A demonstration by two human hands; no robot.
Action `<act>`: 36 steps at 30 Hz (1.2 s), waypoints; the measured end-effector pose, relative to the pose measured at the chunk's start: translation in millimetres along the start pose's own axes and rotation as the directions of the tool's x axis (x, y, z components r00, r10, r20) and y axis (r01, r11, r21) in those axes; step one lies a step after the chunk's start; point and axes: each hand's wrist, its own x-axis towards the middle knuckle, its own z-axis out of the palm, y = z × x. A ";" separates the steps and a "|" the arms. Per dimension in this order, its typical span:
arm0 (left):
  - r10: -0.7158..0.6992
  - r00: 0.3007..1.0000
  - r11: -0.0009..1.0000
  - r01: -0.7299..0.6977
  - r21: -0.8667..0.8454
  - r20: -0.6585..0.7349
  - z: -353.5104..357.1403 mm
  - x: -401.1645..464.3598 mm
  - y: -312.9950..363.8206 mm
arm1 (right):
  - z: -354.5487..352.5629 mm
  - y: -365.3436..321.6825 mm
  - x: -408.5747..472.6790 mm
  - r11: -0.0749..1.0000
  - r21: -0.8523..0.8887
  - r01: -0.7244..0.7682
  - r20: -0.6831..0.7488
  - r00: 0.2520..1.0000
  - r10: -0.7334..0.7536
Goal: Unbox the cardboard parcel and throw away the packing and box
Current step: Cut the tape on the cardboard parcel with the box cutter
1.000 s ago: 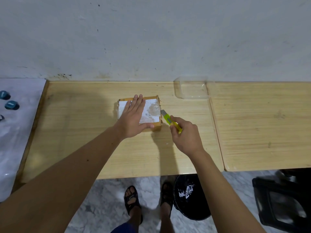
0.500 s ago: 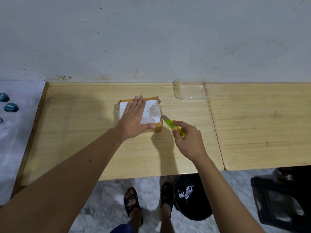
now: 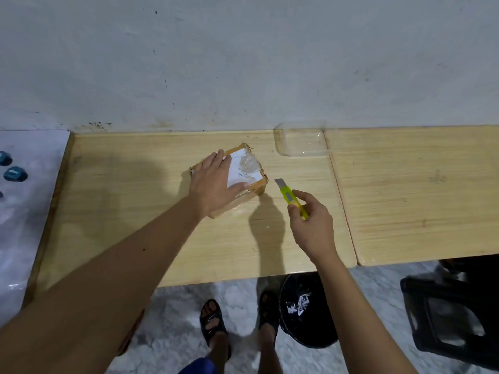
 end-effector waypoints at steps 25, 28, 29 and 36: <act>0.119 0.993 0.979 -0.114 -0.172 0.017 13.6 -7.7 30.4 | -1.2 30.6 9.5 0.989 0.128 -0.070 -0.109 0.990 0.084; 0.174 0.980 0.960 -0.146 -0.239 0.101 12.8 -8.2 20.5 | -0.2 29.3 18.0 0.991 0.110 -0.072 -0.107 0.991 0.084; 0.195 0.971 0.955 -0.157 -0.250 0.135 13.6 -9.4 17.9 | 0.4 29.0 19.7 0.992 0.102 -0.074 -0.108 0.991 0.085; 0.232 0.963 0.942 -0.189 -0.276 0.134 19.3 -13.3 16.4 | 9.0 29.5 9.1 0.998 0.053 -0.027 -0.055 0.998 0.030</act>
